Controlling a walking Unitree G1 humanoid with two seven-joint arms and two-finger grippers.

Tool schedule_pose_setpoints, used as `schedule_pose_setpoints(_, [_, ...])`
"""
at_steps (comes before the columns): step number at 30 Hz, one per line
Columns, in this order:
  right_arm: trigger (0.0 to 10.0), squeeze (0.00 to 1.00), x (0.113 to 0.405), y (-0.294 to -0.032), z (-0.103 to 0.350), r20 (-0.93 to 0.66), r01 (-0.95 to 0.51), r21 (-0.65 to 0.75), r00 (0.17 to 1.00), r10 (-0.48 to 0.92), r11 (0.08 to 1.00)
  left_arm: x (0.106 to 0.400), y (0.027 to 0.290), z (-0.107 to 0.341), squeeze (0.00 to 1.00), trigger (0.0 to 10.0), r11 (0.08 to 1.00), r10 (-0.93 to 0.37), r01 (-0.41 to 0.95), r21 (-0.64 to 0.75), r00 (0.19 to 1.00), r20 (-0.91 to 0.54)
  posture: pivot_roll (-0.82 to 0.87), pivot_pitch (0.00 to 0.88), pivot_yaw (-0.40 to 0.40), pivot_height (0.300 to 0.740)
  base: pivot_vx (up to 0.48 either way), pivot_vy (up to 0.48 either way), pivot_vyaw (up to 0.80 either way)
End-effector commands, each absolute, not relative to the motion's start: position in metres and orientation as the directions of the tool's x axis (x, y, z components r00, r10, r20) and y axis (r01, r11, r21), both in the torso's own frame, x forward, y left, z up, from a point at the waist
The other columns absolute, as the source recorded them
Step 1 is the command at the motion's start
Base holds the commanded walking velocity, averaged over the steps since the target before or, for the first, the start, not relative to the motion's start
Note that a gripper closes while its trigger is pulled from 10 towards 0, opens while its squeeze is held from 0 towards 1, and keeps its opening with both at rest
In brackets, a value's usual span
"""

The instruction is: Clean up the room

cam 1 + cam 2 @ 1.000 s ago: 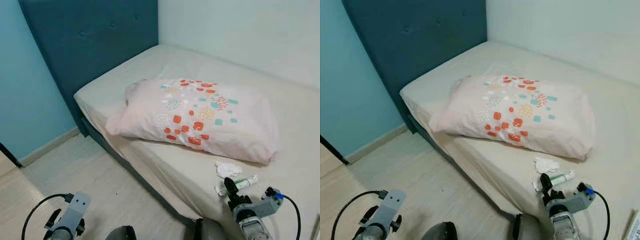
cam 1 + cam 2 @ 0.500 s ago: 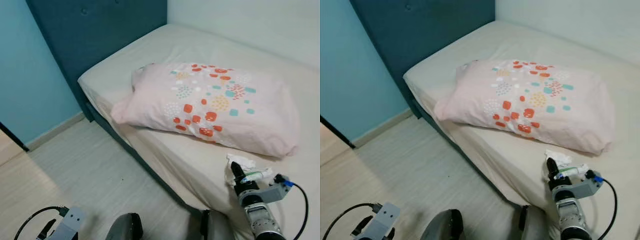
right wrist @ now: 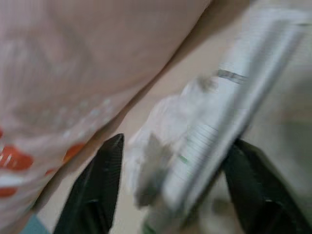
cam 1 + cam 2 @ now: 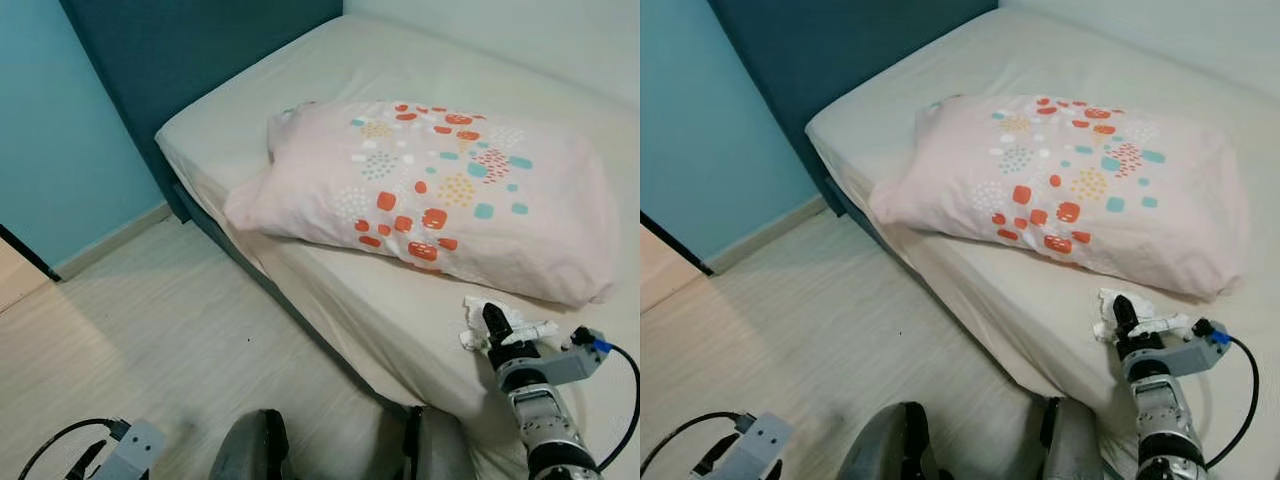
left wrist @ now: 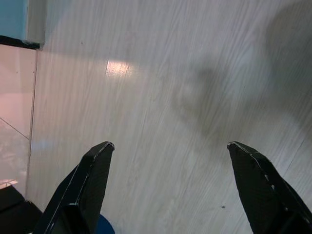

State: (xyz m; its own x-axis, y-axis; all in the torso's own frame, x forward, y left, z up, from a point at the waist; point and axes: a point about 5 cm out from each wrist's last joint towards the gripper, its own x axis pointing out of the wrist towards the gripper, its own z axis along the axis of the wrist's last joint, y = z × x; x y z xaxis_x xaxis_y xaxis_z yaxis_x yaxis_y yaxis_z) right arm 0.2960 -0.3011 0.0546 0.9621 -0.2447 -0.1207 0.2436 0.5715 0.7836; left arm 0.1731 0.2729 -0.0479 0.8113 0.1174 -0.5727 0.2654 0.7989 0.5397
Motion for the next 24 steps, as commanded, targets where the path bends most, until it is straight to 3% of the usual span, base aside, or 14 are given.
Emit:
schedule_pose_setpoints(1, [0.0, 0.0, 0.291, -0.304, 0.048, -0.157, 0.284, 0.782, 0.951, -0.266, 0.555, 0.16, 0.279, -0.052, 0.0, 10.0, 0.786, 0.117, 0.299, 0.541, 0.788, -0.605, 0.15, 0.313, 0.074, 0.565, 0.0, 0.0, 0.0])
schedule_pose_setpoints(10, [0.0, 0.0, 0.296, -0.306, 0.053, -0.182, 0.304, 0.754, 0.949, -0.259, 0.583, 0.158, 0.28, -0.052, 0.0, 10.0, 0.785, 0.115, 0.304, 0.54, 0.785, -0.609, 0.15, 0.306, 0.072, 0.565, 0.0, 0.0, 0.0])
schedule_pose_setpoints(19, [0.0, 0.0, 0.302, -0.292, 0.047, -0.276, 0.301, 0.669, 0.95, -0.149, 0.68, 0.16, 0.277, -0.052, 0.0, 10.0, 0.785, 0.112, 0.307, 0.539, 0.784, -0.61, 0.15, 0.287, 0.063, 0.565, 0.0, 0.0, 0.0])
schedule_pose_setpoints(21, [0.0, 0.0, 0.31, -0.281, 0.059, -0.149, 0.142, 0.731, 0.988, -0.047, 0.668, 0.166, 0.274, -0.052, 0.0, 10.0, 0.789, 0.119, 0.292, 0.541, 0.791, -0.6, 0.14, 0.266, 0.047, 0.565, 0.0, 0.0, 0.0])
schedule_pose_setpoints(23, [0.0, 0.0, 0.31, -0.281, 0.059, -0.149, 0.142, 0.731, 0.988, -0.047, 0.668, 0.166, 0.274, -0.052, 0.0, 10.0, 0.789, 0.119, 0.292, 0.541, 0.791, -0.6, 0.14, 0.266, 0.047, 0.565, 0.0, 0.0, 0.0])
schedule_pose_setpoints(24, [0.0, 0.0, 0.314, -0.273, 0.066, -0.072, 0.045, 0.754, 0.997, 0.014, 0.655, 0.171, 0.272, -0.051, 0.0, 10.0, 0.792, 0.127, 0.277, 0.545, 0.797, -0.59, 0.13, 0.242, 0.035, 0.565, 0.0, 0.0, 0.0])
